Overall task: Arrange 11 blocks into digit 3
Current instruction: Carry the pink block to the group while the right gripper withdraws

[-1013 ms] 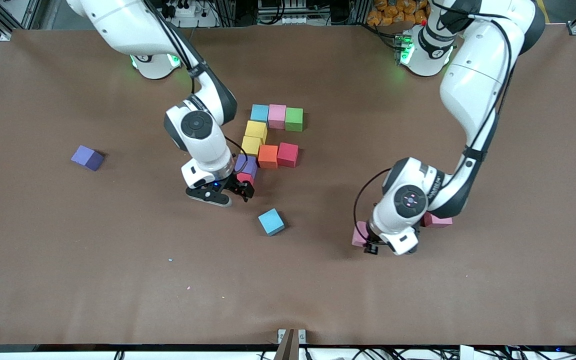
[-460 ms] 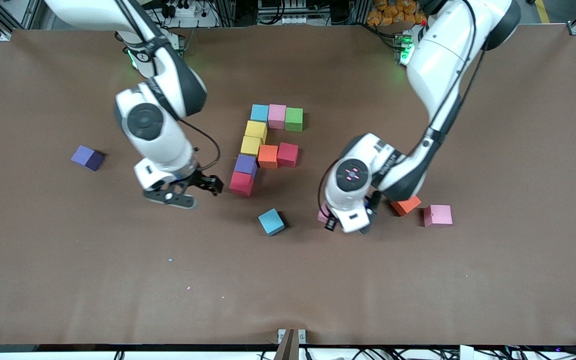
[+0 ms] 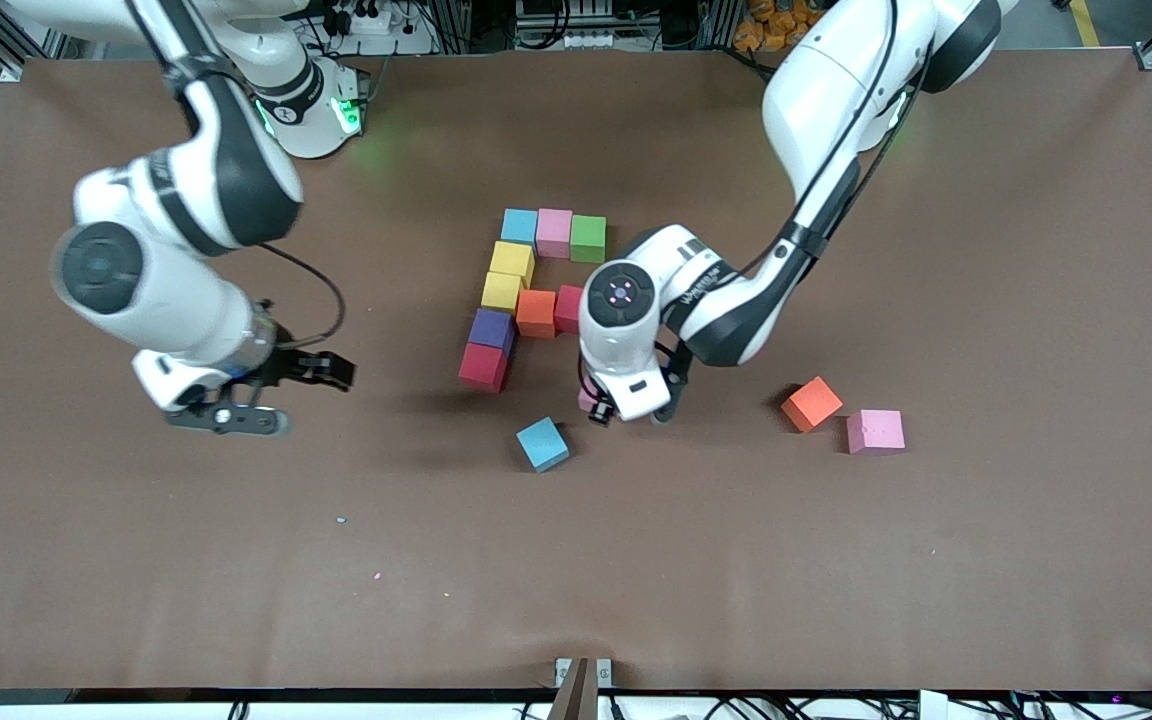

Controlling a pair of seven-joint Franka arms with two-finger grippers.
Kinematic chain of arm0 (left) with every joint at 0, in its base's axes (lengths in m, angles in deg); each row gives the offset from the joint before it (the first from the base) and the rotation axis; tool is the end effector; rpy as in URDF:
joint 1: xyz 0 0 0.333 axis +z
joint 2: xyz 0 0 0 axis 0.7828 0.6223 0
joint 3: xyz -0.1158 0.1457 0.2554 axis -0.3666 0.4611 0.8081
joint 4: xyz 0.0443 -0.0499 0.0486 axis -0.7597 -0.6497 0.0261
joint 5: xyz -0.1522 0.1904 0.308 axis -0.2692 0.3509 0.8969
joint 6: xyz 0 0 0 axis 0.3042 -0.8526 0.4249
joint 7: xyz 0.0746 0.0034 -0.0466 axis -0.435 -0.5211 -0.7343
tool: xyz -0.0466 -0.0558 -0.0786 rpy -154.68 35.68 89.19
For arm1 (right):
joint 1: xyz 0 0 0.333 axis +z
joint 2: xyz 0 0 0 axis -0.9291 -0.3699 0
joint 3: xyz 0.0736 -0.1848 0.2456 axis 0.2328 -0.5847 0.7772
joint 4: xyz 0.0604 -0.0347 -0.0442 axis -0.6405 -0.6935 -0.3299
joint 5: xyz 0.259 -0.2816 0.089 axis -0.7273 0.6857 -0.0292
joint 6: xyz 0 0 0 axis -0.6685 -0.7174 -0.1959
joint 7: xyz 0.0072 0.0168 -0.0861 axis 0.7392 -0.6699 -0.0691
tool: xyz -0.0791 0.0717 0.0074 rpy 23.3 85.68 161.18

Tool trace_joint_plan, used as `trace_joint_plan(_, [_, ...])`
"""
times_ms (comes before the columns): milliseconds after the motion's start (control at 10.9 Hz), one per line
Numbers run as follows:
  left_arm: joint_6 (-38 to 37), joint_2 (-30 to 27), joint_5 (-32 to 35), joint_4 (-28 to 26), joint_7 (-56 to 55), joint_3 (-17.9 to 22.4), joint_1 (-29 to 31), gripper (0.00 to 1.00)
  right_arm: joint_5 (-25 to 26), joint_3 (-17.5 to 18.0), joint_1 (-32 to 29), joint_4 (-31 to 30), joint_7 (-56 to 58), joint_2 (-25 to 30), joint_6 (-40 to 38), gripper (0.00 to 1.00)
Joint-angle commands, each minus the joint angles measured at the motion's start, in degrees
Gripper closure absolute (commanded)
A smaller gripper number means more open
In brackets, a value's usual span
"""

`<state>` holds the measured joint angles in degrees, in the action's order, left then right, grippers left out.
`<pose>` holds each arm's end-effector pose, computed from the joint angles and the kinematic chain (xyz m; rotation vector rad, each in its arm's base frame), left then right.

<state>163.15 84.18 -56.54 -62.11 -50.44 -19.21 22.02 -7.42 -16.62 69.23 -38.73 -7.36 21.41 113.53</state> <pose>0.5693 -0.4934 0.2701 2.5133 1.8423 0.0031 0.6259 0.1604 0.4514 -3.0807 0.1318 0.0738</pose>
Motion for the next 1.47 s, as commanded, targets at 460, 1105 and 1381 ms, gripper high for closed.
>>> trace_joint_plan(460, [5.15,6.57,-1.90,7.88,-10.63,1.99,-5.30,0.64,-7.74,-11.62,-0.78,-0.35,17.99,8.61,-7.66,0.00])
trace_joint_plan(1105, [10.16,8.69,-1.90,8.95,-10.28,4.63,-9.35,0.64,-6.87,-19.48,-0.85,5.18,28.83,9.24,-17.16,0.00])
trace_joint_plan(1381, [11.74,9.65,-1.90,9.04,-10.19,5.24,-10.49,0.64,-4.77,-19.48,-2.25,6.59,29.80,8.98,-17.16,0.00])
